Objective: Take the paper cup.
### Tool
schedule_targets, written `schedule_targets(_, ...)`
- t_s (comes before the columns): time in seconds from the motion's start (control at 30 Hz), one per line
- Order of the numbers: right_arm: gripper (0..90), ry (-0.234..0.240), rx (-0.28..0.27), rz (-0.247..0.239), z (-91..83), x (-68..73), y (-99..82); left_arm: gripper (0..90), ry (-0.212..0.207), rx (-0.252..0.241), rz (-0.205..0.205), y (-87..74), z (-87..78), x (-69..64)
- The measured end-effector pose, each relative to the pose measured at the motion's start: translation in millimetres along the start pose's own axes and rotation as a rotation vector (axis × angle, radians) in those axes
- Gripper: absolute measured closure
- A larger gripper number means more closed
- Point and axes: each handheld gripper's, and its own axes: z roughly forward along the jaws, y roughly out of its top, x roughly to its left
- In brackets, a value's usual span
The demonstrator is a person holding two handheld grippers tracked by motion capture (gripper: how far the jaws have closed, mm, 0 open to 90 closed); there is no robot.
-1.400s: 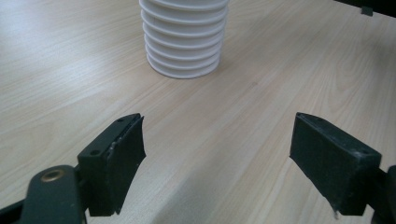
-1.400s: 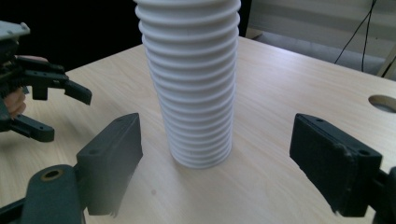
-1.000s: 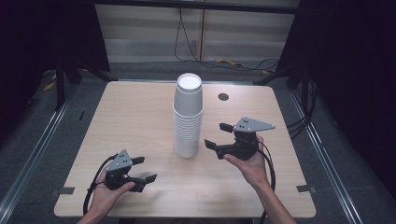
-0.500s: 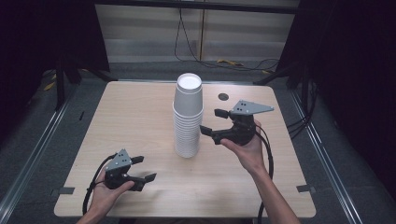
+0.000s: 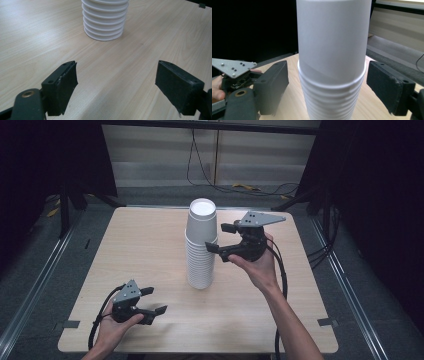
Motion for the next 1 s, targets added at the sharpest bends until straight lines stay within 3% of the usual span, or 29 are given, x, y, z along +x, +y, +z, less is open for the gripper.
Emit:
schedule_targets(0.43, 14.9, 0.016, 0.027, -0.014, 7.4, -3.7, 24.6, 17.5, -0.010, 0.015, 0.029, -0.7, 2.3, -4.0)
schedule_targets(1.0, 13.6, 0.045, 0.073, -0.024, 27.5, -8.8, 48.6, 17.3, -0.003, 0.018, 0.029, -1.3, 2.2, -3.3)
